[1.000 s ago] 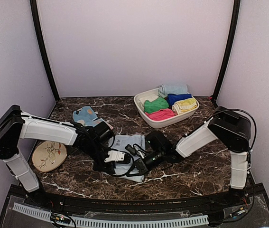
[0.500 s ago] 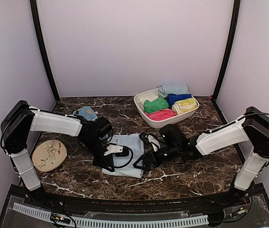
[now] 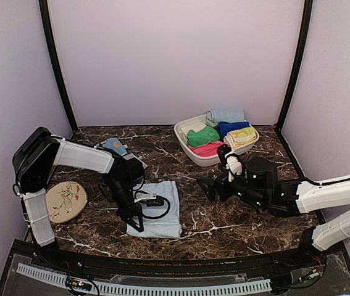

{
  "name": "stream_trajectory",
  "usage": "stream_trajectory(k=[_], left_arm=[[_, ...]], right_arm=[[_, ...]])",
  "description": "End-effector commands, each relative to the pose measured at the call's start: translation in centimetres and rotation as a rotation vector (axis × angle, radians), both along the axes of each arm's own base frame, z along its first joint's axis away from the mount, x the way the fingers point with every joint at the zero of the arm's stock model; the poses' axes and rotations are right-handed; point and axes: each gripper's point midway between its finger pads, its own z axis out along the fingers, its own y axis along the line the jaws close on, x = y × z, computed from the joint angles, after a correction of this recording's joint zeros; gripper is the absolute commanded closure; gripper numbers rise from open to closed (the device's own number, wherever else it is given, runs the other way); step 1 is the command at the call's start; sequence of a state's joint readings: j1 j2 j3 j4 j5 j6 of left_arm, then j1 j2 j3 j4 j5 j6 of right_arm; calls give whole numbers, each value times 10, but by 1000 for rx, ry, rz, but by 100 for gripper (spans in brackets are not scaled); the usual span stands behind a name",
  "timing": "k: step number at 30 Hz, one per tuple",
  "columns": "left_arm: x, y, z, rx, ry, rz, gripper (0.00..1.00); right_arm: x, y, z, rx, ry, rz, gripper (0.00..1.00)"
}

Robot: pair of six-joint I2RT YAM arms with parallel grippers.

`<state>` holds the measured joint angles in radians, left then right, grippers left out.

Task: Roll the towels
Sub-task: Roll the towel at the center of the board.

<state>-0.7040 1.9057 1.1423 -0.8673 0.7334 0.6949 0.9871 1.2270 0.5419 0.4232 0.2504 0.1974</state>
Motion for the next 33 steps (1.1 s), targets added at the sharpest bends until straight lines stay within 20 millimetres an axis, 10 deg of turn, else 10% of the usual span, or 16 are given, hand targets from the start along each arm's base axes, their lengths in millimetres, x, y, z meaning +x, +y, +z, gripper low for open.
stream_trajectory(k=[1, 7, 13, 26, 33], left_arm=[[7, 8, -3, 24, 53, 46, 100], [8, 12, -15, 50, 85, 66, 100], [10, 18, -25, 96, 75, 68, 100], [10, 25, -26, 87, 44, 51, 93], [8, 25, 1, -80, -120, 40, 51]], right_arm=[[-49, 42, -8, -270, -275, 228, 4], [-120, 94, -49, -554, -490, 503, 21], [-148, 139, -80, -680, -617, 657, 34], [-123, 167, -142, -767, -541, 722, 53], [-110, 153, -176, -727, -282, 704, 71]])
